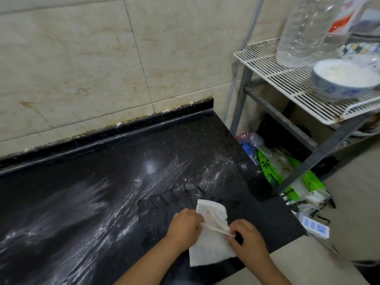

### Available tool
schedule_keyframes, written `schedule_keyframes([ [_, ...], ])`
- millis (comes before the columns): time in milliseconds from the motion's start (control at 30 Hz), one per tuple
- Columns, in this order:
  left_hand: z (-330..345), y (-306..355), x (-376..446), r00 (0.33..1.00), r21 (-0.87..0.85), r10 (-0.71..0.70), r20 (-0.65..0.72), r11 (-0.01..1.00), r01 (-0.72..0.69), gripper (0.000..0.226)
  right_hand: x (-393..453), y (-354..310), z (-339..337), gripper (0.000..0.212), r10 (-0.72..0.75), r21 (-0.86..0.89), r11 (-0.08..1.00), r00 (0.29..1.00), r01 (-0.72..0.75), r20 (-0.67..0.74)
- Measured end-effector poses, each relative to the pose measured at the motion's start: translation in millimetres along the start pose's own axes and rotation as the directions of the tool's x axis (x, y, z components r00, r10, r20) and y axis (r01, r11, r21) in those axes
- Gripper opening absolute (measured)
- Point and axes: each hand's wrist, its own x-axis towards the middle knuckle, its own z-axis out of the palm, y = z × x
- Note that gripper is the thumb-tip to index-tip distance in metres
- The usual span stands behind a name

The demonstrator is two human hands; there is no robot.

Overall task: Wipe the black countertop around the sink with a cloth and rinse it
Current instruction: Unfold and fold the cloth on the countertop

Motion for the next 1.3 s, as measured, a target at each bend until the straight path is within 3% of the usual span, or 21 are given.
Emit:
schedule_keyframes([
  [33, -2.2, 0.4, -1.9, 0.999, 0.015, 0.035, 0.000, 0.999, -0.035, 0.034, 1.2, -0.3, -0.5, 0.012, -0.017, -0.017, 1.000, 1.000, 0.017, -0.010],
  [133, -4.4, -4.1, 0.4, 0.965, -0.050, 0.188, -0.182, 0.979, -0.200, 0.029, 6.7, -6.3, -5.6, 0.019, -0.009, -0.028, 1.000, 0.999, 0.010, 0.039],
  [167, -1.8, -5.6, 3.7, 0.930, -0.042, 0.264, -0.257, 0.958, -0.283, 0.027, 9.1, -6.9, -7.4, 0.012, -0.002, -0.016, 1.000, 0.997, 0.003, 0.078],
  [200, -1.7, -4.9, 8.7, 0.922, -0.072, 0.319, -0.218, 0.937, -0.341, 0.026, 10.4, -7.5, -10.3, 0.008, -0.001, 0.006, 1.000, 0.992, 0.001, 0.124],
  [267, -8.2, 1.4, 18.1, 0.936, -0.037, 0.352, -0.032, 0.935, -0.353, 0.030, 10.6, -5.5, -14.1, 0.026, 0.018, 0.058, 0.998, 0.985, -0.029, 0.171],
  [333, -16.4, 5.4, 25.0, 0.953, -0.052, 0.285, 0.098, 0.958, -0.282, 0.033, 10.7, -2.9, -18.4, 0.028, 0.065, 0.117, 0.990, 0.987, -0.083, 0.145],
  [433, -27.0, 5.6, 27.1, 0.973, -0.119, 0.222, 0.070, 0.970, -0.213, 0.008, 12.9, -0.8, -22.4, 0.032, 0.120, 0.171, 0.976, 0.989, -0.133, 0.084],
  [500, -30.7, -0.4, 22.4, 0.979, -0.187, 0.190, 0.075, 0.967, -0.173, 0.014, 17.1, -1.3, -21.0, 0.039, 0.118, 0.141, 0.982, 0.991, -0.127, 0.070],
  [600, -32.8, -10.3, 25.0, 0.988, -0.170, 0.147, 0.049, 0.976, -0.137, 0.033, 32.2, -8.3, -15.6, 0.025, 0.088, 0.045, 0.995, 0.996, -0.089, 0.025],
  [700, -32.9, -9.9, 34.8, 0.992, -0.076, 0.105, 0.066, 0.992, -0.100, 0.026, 49.9, -12.8, -9.2, 0.028, 0.075, -0.052, 0.996, 0.997, -0.073, 0.034],
  [833, -30.8, -5.4, 24.4, 0.991, -0.170, 0.123, 0.049, 0.979, -0.114, 0.023, 49.2, -18.7, -10.9, 0.030, 0.055, -0.108, 0.993, 0.993, -0.044, 0.101],
  [933, -51.0, -11.7, 6.8, 0.990, -0.283, 0.141, -0.012, 0.949, -0.138, 0.020, 49.6, -33.3, -25.6, 0.020, -0.014, -0.070, 0.997, 0.992, 0.023, 0.125],
  [1000, -79.5, -16.3, -1.1, 0.984, -0.310, 0.120, -0.132, 0.938, -0.156, 0.019, 60.7, -58.2, -42.4, 0.015, -0.133, -0.058, 0.989, 0.989, 0.137, 0.070],
  [1067, -112.9, -19.6, -5.8, 0.951, -0.350, 0.079, -0.298, 0.918, -0.186, 0.017, 78.3, -91.1, -60.4, 0.015, -0.321, -0.141, 0.941, 0.944, 0.309, -0.074],
  [1133, -144.6, -22.4, -10.5, 0.890, -0.337, 0.050, -0.453, 0.915, -0.223, 0.015, 97.8, -122.7, -73.9, 0.015, -0.505, -0.255, 0.854, 0.838, 0.453, -0.204],
  [1300, -201.1, -39.0, -13.7, 0.682, -0.114, 0.055, -0.729, 0.973, -0.200, 0.012, 133.9, -185.8, -92.6, 0.020, -0.724, -0.415, 0.690, 0.544, 0.593, -0.425],
])
